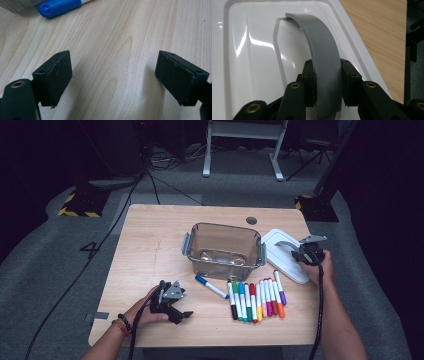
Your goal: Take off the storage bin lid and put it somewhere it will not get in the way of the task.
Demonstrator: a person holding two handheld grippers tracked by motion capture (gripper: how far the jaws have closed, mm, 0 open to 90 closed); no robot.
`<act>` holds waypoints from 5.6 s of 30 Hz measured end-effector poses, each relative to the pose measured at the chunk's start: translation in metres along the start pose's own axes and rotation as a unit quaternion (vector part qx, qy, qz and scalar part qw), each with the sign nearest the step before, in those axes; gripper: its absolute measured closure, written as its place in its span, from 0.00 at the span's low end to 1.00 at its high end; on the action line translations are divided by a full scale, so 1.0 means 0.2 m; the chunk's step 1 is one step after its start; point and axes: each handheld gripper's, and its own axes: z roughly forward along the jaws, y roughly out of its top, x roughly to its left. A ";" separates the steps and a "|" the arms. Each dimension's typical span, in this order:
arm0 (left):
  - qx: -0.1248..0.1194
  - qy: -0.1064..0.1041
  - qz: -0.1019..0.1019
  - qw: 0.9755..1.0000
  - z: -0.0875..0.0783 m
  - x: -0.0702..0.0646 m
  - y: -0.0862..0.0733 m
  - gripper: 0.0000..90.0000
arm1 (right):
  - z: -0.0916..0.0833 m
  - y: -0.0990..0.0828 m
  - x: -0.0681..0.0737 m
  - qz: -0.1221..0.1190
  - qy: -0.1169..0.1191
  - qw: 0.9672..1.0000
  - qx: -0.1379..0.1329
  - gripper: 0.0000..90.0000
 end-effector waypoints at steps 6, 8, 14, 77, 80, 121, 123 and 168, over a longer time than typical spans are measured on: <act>-0.001 0.001 -0.002 1.000 0.00 0.00 0.00 0.16 | 0.00 -0.01 0.00 0.004 0.003 1.000 0.001 0.75; -0.001 0.001 -0.002 1.000 0.00 0.00 0.00 0.16 | 0.00 -0.01 0.00 0.011 0.007 1.000 -0.001 0.72; -0.001 0.001 -0.002 1.000 0.00 0.00 0.00 0.16 | -0.03 -0.02 -0.01 0.023 0.005 1.000 -0.003 0.58; 0.000 0.001 -0.001 1.000 0.00 0.00 0.00 0.16 | -0.45 -0.36 0.44 -0.032 0.148 0.988 -0.020 0.52; 0.000 0.001 -0.001 1.000 0.00 0.00 0.00 0.16 | -0.44 -0.39 0.43 -0.025 0.151 0.988 -0.009 0.56; 0.000 0.000 -0.001 1.000 0.00 0.00 0.00 0.16 | -0.59 -0.36 0.26 0.007 0.140 0.987 -0.076 0.83; 0.000 0.001 -0.001 1.000 0.00 0.00 0.00 0.16 | -0.61 -0.34 0.24 0.007 0.139 0.987 -0.084 0.83; 0.000 0.000 -0.001 1.000 0.00 0.00 0.00 0.16 | -0.74 0.39 0.46 -0.113 0.214 0.951 -0.195 0.83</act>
